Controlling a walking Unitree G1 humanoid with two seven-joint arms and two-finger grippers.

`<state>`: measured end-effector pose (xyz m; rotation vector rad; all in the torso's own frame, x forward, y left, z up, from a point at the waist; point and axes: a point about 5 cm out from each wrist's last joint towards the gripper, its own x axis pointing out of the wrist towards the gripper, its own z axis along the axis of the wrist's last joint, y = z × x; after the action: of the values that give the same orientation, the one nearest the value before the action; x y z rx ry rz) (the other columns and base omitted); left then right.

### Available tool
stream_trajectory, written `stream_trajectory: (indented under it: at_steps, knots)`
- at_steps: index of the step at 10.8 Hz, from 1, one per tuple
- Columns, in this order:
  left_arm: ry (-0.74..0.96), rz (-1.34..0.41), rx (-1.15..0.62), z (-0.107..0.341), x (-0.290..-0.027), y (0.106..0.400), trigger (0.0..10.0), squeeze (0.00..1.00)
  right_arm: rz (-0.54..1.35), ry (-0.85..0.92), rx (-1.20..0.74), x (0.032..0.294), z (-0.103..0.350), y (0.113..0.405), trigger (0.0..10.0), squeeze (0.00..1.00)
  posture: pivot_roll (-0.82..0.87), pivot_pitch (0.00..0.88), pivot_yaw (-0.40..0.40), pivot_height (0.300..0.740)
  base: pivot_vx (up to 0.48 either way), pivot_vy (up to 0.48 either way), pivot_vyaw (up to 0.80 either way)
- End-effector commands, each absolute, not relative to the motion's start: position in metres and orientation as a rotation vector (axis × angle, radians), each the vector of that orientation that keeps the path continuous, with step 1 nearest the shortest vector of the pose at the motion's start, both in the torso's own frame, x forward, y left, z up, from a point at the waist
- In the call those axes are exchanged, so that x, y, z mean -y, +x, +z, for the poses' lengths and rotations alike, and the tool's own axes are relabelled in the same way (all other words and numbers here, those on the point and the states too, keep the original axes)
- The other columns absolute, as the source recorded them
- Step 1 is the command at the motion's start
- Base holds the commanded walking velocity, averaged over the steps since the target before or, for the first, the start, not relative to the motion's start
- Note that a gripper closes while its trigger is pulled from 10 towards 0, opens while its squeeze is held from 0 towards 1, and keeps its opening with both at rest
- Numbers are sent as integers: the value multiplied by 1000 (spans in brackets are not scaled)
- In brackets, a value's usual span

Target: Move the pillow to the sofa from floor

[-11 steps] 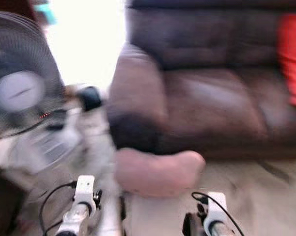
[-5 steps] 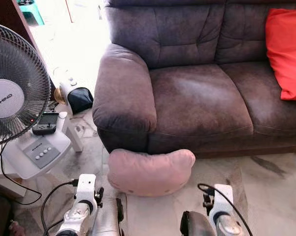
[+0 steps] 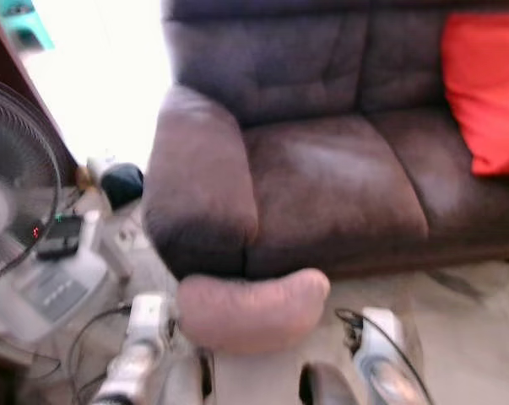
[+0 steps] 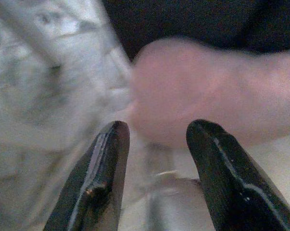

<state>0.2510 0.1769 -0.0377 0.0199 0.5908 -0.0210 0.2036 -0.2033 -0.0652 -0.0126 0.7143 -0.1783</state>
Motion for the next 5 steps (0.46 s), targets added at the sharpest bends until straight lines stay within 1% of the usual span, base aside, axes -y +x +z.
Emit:
stream_trajectory:
  at_steps: [1,5]
  knots:
    - [33,5,-600,-39,-189,247,10000,0,-165,-2,-691,196,-62,211,10000,0,56,74,-16,614,304,0,0]
    - [43,-2,-603,-40,-188,247,10000,0,-136,10,-711,192,-65,208,10000,0,55,75,-15,614,0,0,0]
